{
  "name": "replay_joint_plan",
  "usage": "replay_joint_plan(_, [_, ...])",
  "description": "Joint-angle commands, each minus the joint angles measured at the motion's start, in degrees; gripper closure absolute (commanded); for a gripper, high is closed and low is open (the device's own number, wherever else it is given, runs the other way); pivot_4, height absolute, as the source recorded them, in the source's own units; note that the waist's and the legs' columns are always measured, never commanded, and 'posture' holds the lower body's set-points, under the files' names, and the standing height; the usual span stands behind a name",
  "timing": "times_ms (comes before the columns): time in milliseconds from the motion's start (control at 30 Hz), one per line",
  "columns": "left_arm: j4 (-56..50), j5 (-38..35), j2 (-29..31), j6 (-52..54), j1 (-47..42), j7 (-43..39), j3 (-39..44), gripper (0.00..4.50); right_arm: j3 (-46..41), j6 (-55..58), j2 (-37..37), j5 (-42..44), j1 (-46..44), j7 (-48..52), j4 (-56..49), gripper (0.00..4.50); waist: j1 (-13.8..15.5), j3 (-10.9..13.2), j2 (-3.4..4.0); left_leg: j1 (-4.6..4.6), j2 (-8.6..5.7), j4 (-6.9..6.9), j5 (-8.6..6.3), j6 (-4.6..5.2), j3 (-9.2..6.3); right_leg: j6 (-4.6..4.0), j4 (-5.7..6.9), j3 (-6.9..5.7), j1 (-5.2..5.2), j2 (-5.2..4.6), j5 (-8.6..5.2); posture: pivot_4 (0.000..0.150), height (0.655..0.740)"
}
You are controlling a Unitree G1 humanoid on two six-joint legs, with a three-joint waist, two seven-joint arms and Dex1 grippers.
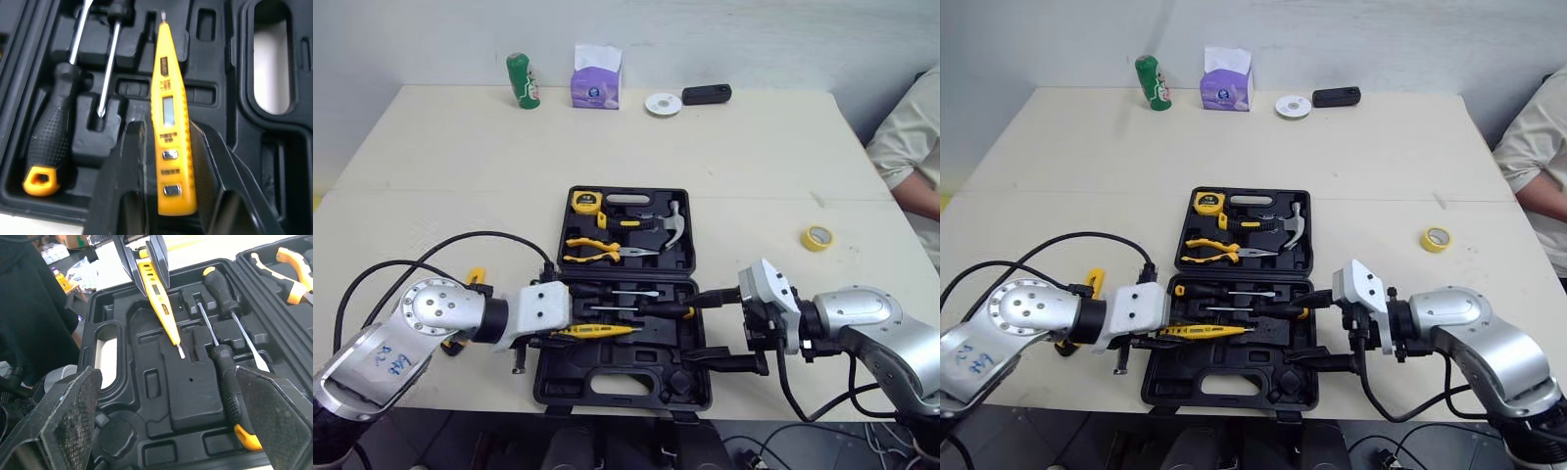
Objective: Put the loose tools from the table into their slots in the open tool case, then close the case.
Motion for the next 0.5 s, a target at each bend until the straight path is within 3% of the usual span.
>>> replay_joint_plan(33, [2.8, 3.6, -1.2, -2.8, -3.1, -1.8, -2.7, 3.91, -1.6, -1.0, -0.6, -0.1, 0.6, -1.2, -2.5, 0.0, 0.4, 0.0, 0.0, -0.01, 0.0, 0.07, 0.0, 0.02, 0.0, 0.01, 0.01, 0.01, 0.0, -0.01, 0.0, 0.15, 0.7316])
replay_joint_plan(500, [9.8, 6.0, -5.1, -6.1, -8.7, -7.5, -4.4, 3.91, -2.4, -1.2, -0.7, -0.4, 2.9, -4.2, -4.3, 0.0, 0.9, 0.0, -0.07, -0.07, 0.0, 0.28, 0.03, 0.11, -0.01, 0.02, 0.21, -0.01, 0.02, 0.01, 0.01, 0.15, 0.7316])
